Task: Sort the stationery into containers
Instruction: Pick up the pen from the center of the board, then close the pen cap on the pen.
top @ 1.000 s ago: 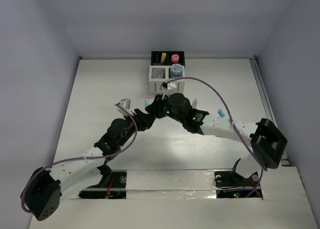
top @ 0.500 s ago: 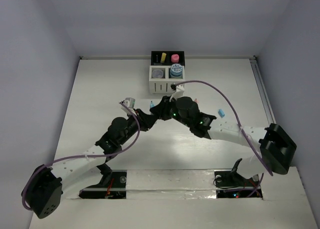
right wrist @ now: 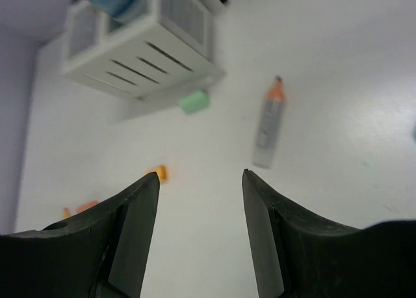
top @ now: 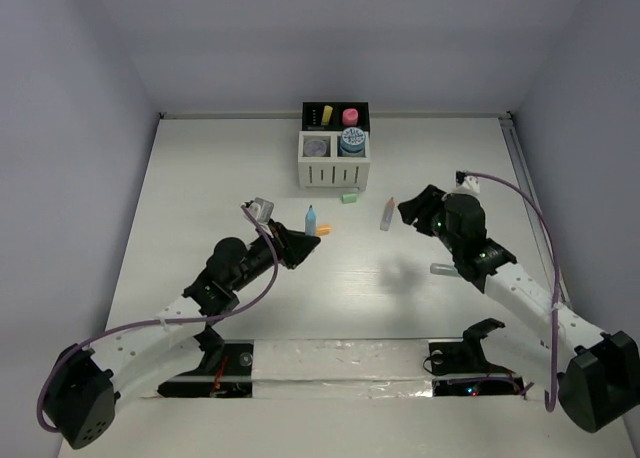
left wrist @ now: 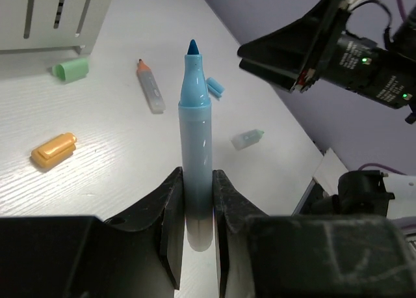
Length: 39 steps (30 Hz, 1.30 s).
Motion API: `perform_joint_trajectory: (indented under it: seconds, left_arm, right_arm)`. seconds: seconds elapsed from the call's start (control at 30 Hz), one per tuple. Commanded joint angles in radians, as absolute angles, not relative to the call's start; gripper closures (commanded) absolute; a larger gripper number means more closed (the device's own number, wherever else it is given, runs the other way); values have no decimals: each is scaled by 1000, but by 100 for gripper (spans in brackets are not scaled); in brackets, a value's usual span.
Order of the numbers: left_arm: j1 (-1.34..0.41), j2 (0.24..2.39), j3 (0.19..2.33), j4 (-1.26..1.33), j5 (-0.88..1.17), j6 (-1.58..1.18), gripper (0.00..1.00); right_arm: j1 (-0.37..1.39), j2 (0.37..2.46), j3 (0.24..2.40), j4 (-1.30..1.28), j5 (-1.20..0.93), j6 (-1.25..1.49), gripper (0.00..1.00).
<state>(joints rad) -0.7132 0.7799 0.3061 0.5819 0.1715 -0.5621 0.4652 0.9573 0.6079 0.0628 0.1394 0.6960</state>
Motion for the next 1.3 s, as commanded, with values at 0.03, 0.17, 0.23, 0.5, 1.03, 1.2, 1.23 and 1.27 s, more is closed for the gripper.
perform_joint_trajectory:
  seconds: [0.03, 0.17, 0.23, 0.5, 1.03, 1.2, 1.23, 1.27]
  left_arm:
    - [-715, 802, 322, 666, 247, -508, 100]
    - [-715, 810, 299, 693, 256, -497, 100]
    - [-715, 801, 293, 689, 255, -483, 100]
    - [-724, 765, 270, 693, 265, -488, 100]
    - [-724, 759, 261, 696, 261, -494, 100]
    - [-724, 758, 258, 696, 262, -497, 100]
    - [-724, 758, 258, 696, 264, -497, 100]
    - [-724, 756, 258, 696, 261, -499, 100]
  right_arm:
    - [350, 972, 571, -149, 150, 707, 39]
    - [252, 1061, 554, -129, 126, 694, 36]
    - [252, 1097, 593, -165, 189, 643, 35]
    - [242, 1244, 845, -435, 273, 463, 34]
    - [164, 1697, 1172, -696, 298, 46, 27]
    - [130, 1743, 1192, -693, 224, 20, 29]
    - [130, 1758, 1195, -687, 218, 17, 31]
    - [130, 1769, 1207, -690, 212, 14, 32]
